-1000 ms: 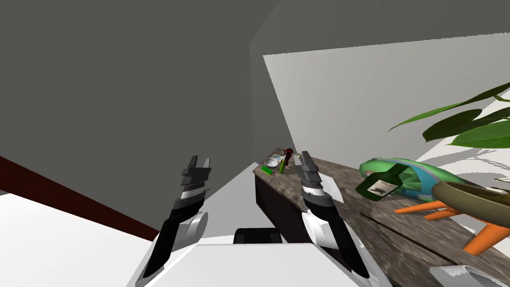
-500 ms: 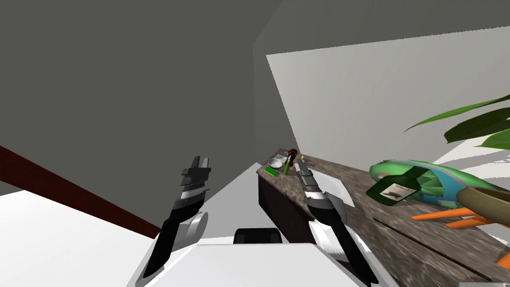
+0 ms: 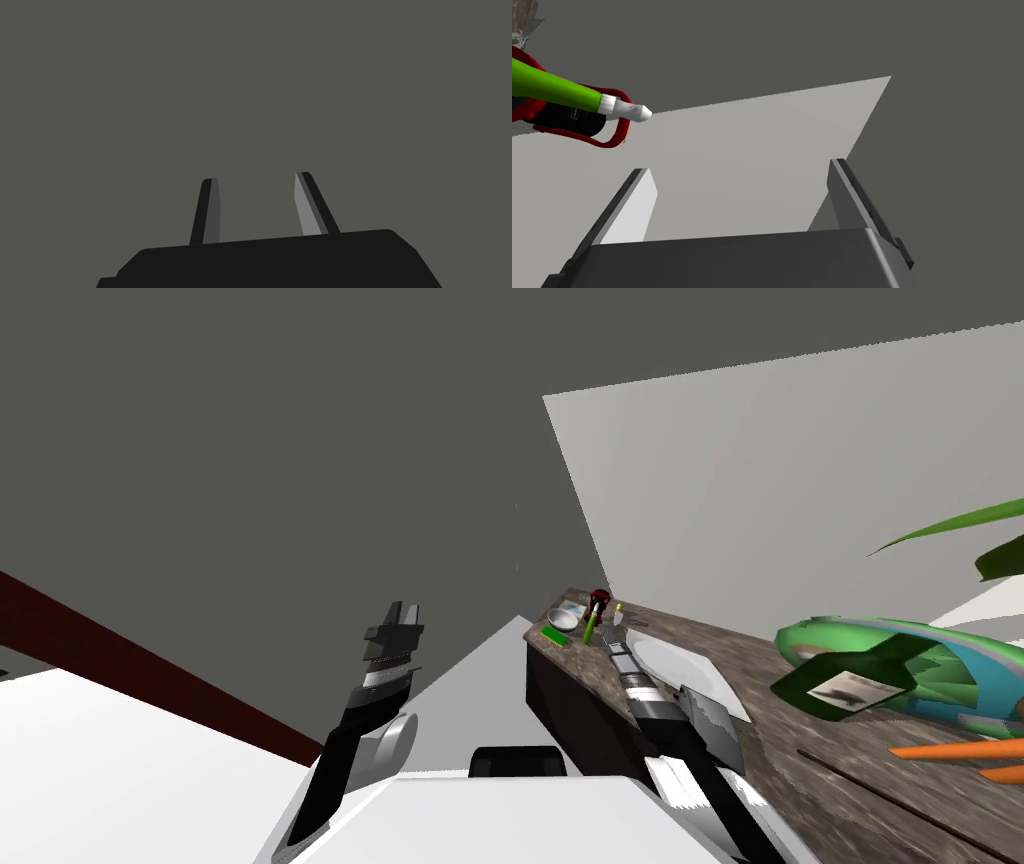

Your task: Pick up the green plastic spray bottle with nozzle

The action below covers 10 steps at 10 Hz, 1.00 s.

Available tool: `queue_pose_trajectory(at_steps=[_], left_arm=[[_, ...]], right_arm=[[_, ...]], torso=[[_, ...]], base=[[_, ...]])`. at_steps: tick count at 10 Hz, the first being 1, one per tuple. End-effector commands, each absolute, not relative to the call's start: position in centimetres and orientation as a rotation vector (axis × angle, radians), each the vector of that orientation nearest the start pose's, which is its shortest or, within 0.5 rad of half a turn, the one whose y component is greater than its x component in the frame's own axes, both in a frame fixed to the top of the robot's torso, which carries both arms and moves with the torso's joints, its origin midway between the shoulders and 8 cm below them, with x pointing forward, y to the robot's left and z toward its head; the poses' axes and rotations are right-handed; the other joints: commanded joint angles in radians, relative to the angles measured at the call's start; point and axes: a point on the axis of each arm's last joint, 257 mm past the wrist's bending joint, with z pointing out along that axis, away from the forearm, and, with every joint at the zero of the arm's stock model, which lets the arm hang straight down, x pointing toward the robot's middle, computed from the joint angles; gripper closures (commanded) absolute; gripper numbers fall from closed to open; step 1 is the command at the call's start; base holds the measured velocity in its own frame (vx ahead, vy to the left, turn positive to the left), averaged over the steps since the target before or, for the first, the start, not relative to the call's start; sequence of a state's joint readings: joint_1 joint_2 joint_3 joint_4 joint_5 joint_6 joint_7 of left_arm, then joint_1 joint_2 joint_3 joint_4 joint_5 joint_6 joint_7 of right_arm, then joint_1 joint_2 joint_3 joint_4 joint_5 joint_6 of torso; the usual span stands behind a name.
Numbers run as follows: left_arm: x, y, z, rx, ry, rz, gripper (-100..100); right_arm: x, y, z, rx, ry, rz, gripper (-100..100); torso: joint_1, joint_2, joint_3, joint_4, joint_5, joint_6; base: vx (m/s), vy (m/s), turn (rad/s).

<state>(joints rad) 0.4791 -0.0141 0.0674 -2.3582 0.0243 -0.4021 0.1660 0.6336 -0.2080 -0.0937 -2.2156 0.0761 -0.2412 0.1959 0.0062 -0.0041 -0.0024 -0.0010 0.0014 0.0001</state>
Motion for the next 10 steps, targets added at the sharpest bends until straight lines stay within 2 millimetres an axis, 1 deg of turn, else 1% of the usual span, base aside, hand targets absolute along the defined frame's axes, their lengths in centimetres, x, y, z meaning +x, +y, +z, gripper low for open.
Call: queue_pose_trajectory(at_steps=[1,2,4,6,8,10], left_arm=[[34.0,30.2,4.8,-0.734,0.533,-1.413,0],[34.0,30.2,4.8,-0.734,0.533,-1.413,0],[34.0,30.2,4.9,-0.734,0.533,-1.413,0],[34.0,30.2,4.8,-0.734,0.533,-1.413,0],[34.0,30.2,4.8,-0.734,0.533,-1.413,0],[34.0,30.2,4.8,-0.734,0.533,-1.413,0]], right_arm=[[36.0,-34.9,-12.9,0.697,1.231,0.698,-100],[36.0,-34.9,-13.0,0.698,1.232,0.697,-100],[35.1,-37.9,-16.3,0.727,1.324,0.569,-100],[33.8,-41.1,-19.2,0.749,1.409,0.434,-100],[32.2,-44.5,-21.6,0.763,1.483,0.298,-100],[30.4,-47.9,-23.4,0.77,1.545,0.163,-100]], torso=[[0.0,0.0,0.0,0.0,0.0,0.0],[0.001,0.0,0.0,0.0,0.0,0.0],[-0.001,0.001,0.001,0.0,0.0,0.0],[0.001,-0.001,-0.001,0.0,0.0,0.0],[0.002,-0.003,-0.002,-0.001,0.001,0.0],[0.002,-0.004,-0.002,-0.001,0.001,0.0]], base=[[0.072,0.108,0.031],[0.053,0.081,0.003],[0.056,0.087,0.025],[0.11,0.122,0.024],[0.112,0.13,0.01],[0.129,0.13,0.011]])
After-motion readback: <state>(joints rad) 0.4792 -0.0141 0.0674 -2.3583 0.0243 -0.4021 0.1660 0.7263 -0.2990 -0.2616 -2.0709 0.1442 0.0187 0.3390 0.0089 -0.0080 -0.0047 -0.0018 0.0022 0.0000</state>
